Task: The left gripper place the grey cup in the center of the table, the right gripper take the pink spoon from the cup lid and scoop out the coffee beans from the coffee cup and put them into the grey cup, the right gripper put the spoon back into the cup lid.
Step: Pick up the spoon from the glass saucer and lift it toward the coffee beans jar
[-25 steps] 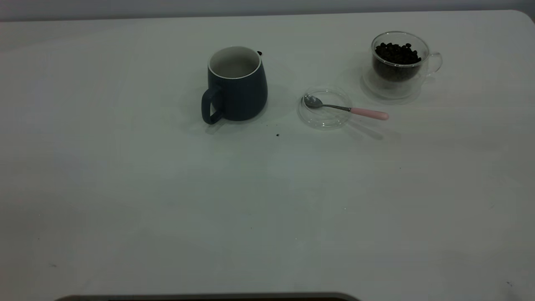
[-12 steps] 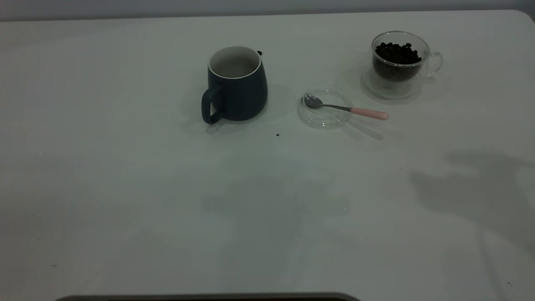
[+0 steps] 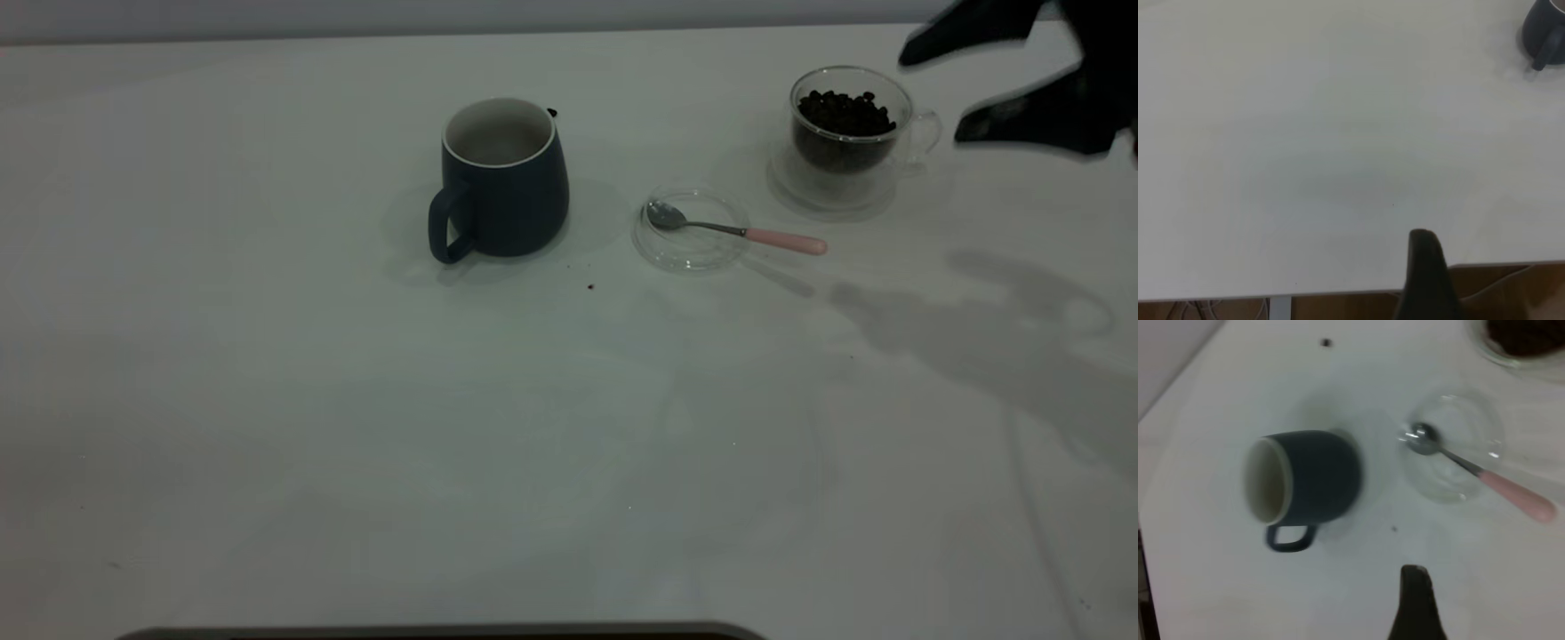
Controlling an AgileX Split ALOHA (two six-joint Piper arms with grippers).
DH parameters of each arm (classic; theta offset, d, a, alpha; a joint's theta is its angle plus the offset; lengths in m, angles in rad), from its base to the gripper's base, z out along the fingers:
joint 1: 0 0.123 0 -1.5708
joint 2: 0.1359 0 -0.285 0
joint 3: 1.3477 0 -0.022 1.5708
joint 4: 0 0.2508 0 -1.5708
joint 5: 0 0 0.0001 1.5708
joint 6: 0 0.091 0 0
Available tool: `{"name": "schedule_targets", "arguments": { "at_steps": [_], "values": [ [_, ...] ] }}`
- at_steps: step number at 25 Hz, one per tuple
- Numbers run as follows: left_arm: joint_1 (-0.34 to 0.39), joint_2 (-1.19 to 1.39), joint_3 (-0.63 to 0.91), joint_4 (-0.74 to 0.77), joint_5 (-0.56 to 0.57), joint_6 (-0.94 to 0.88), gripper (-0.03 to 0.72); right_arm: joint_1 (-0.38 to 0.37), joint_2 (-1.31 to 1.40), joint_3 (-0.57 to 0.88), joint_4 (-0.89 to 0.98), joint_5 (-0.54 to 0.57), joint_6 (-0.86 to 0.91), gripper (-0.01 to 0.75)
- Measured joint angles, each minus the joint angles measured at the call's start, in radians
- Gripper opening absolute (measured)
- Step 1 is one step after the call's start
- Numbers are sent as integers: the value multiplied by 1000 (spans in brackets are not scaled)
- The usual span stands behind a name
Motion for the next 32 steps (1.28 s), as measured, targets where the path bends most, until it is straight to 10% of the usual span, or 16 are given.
{"name": "schedule_targets", "arguments": {
  "at_steps": [32],
  "values": [
    [0,0,0,0,0,2,567,63,553,-317,45,213,-7,600]
  ]
}}
